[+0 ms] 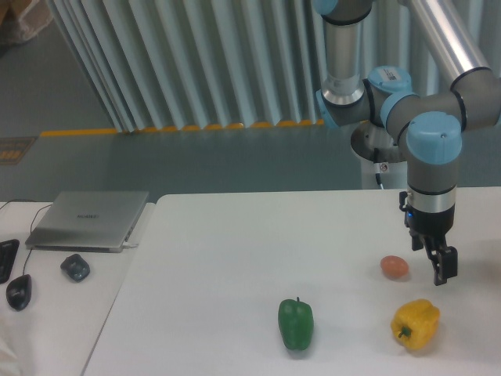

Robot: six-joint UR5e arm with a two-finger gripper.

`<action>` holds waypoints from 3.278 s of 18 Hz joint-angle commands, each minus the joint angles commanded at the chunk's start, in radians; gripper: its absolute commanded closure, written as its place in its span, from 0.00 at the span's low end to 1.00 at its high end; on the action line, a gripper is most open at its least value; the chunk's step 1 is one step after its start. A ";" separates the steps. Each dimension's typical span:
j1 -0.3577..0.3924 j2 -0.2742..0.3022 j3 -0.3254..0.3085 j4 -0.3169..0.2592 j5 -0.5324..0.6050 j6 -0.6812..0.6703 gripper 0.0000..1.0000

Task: Place the yellow pepper in a basket
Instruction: 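Move the gripper down toward the yellow bell pepper, then lower the open gripper around the yellow pepper, then close the gripper fingers on the yellow pepper, then lift the gripped yellow pepper up off the table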

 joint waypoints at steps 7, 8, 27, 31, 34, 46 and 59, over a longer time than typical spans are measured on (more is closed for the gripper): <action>-0.040 -0.020 0.011 0.052 -0.012 -0.370 0.00; -0.038 -0.021 0.009 0.054 -0.035 -0.429 0.00; -0.038 -0.149 0.094 0.161 -0.028 -0.635 0.00; -0.040 -0.156 0.086 0.150 -0.028 -0.635 0.00; -0.048 -0.172 0.077 0.149 -0.025 -0.637 0.00; -0.071 -0.193 0.074 0.149 0.018 -0.637 0.12; -0.060 -0.137 0.087 0.082 0.021 -0.493 0.69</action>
